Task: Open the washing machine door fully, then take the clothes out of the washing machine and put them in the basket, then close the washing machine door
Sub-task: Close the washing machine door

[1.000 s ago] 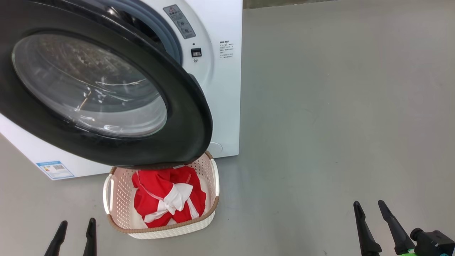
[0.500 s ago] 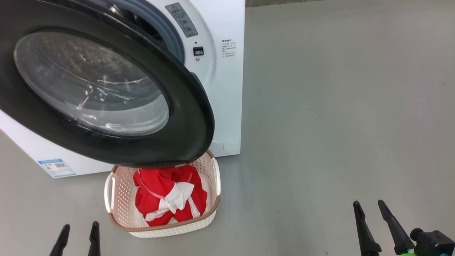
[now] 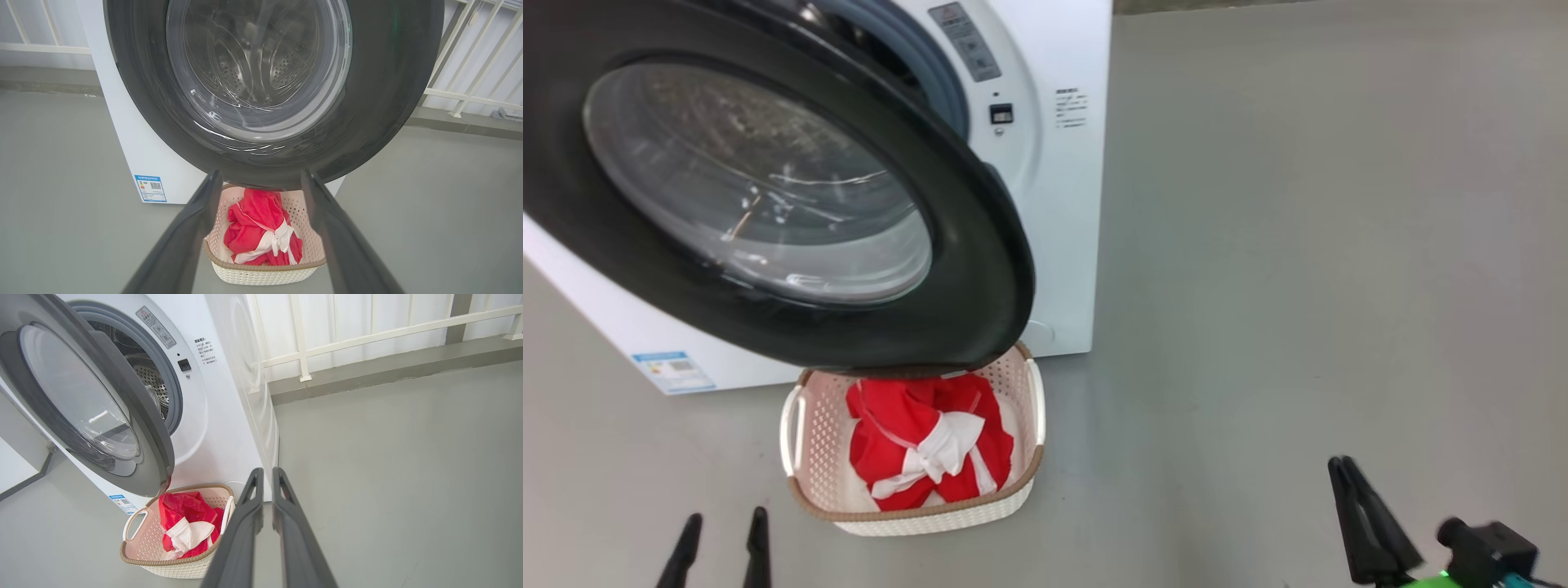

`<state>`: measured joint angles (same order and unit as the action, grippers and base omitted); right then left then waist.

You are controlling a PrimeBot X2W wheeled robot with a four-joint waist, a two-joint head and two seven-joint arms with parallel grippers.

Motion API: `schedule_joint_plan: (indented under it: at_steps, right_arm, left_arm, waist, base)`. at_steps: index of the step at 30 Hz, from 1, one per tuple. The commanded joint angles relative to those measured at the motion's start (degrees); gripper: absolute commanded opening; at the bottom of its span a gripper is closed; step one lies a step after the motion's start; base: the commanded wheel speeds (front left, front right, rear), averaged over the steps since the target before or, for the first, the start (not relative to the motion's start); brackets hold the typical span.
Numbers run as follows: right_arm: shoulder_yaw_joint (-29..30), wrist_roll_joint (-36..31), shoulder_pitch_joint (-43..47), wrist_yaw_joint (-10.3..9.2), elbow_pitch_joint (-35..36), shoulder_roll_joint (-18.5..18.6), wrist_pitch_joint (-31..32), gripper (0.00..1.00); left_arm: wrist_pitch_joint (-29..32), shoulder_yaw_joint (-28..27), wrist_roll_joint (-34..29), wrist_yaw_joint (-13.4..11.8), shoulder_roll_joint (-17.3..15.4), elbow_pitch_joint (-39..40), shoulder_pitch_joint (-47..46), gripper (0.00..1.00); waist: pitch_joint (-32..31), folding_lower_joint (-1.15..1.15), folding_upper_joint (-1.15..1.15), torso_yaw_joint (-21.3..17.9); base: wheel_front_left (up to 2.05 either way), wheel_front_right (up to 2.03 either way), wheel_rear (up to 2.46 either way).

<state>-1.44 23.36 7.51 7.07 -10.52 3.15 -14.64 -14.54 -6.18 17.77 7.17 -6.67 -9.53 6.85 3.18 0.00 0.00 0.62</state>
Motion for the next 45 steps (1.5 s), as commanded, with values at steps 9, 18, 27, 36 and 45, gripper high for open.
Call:
schedule_joint_plan:
  at_steps: [9,18,27,36,45]
  right_arm:
    - [-8.3,0.8,-10.7,0.42,0.2,-0.1,-0.4,0.0]
    - [-13.5,2.2,-20.9,0.42,-1.8,-0.2,-0.4,0.0]
    - [-17.6,2.0,-31.1,0.42,-5.4,0.3,-0.4,0.0]
    - [-17.3,1.9,-36.9,0.42,-8.1,0.0,-0.4,0.0]
    - [-14.9,1.4,-40.5,0.42,-8.2,0.3,-0.4,0.0]
  left_arm:
    - [-0.5,1.4,0.6,0.3,1.1,0.7,-3.3,1.0]
    - [-0.5,4.7,1.9,0.3,1.7,0.6,-6.1,1.0]
    - [-0.5,8.0,3.9,0.3,2.2,0.0,-9.4,1.0]
    - [-0.5,10.0,5.5,0.3,3.1,-0.3,-13.1,1.0]
    - [-0.5,10.8,6.7,0.3,3.6,-0.1,-16.2,1.0]
  waist:
    - [2.0,0.0,0.0,4.8]
    - [5.3,0.0,0.0,11.3]
    - [10.7,0.0,0.0,16.4]
    - [15.4,0.0,0.0,19.0]
    - [19.7,0.0,0.0,19.7]
  base:
    - [0.0,0.0,0.0]
    - [0.0,0.0,0.0]
    - [0.0,0.0,0.0]
    - [0.0,0.0,0.0]
    - [0.0,0.0,0.0]
